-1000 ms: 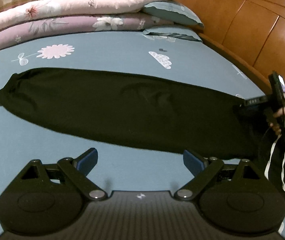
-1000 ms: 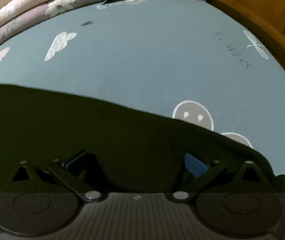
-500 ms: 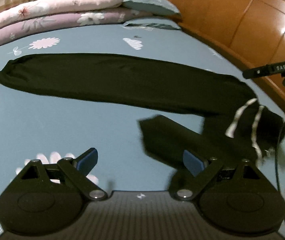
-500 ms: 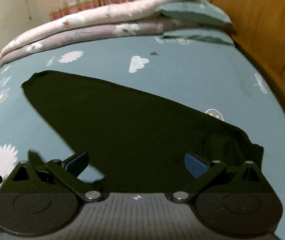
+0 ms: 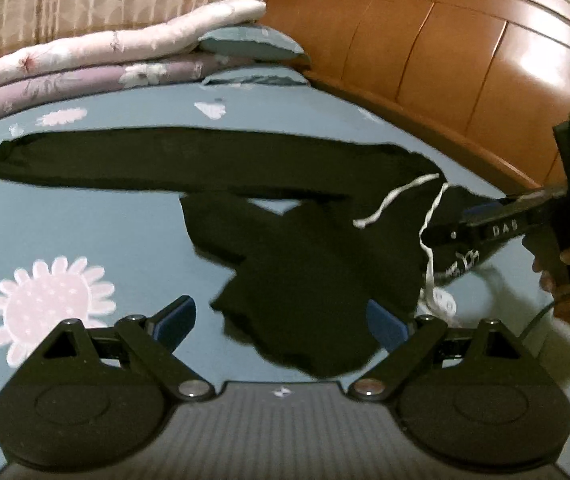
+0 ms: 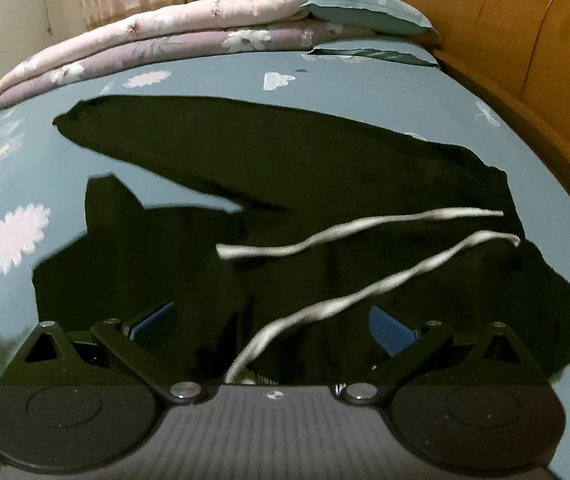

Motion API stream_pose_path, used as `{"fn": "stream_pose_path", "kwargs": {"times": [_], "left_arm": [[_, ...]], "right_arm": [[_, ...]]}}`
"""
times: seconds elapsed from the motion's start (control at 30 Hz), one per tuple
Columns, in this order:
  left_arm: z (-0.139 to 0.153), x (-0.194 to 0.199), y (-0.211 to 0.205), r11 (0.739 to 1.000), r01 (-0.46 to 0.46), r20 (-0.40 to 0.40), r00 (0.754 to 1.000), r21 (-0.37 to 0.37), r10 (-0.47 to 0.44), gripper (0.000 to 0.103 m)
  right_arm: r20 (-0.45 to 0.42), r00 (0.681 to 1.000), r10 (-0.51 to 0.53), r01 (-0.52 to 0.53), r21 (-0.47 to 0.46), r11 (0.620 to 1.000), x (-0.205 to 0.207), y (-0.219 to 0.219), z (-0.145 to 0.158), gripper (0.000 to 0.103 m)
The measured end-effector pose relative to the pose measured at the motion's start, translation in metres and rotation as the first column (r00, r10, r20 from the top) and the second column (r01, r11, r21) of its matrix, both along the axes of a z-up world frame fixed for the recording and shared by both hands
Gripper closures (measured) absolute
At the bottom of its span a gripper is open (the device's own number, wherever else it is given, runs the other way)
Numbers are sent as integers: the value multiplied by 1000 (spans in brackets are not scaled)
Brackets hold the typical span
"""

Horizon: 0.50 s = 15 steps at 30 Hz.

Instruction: Fold clothes

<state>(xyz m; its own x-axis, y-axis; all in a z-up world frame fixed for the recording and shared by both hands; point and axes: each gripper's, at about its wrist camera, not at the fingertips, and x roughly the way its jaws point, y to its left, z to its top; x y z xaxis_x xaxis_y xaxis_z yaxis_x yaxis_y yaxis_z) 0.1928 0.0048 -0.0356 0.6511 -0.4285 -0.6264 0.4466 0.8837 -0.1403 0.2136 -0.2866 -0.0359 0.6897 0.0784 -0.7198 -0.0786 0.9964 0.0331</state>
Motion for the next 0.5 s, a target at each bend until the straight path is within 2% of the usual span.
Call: {"fn": "stream_pose_path", "kwargs": {"times": [0.23,0.3,0.4,0.5], "left_arm": [[-12,9,-13,1000,-24,-20,999,17,25,11],[-15,15,-19,1000,-22,-32,999,17,23,11],[-21,19,-25,999,-19,-51,998,26,20,11],[-28,22,-30,999,-16,-70,997,38,19,11]], "right_arm": [[87,996,14,-17,34,999,1,-3,-20,0],[70,998,0,-3,54,999,5,-12,-31,0],[-13,999,-40,42,142,989,8,-36,-52,0],[21,999,-42,36,241,970,-7,-55,-56,0]]}}
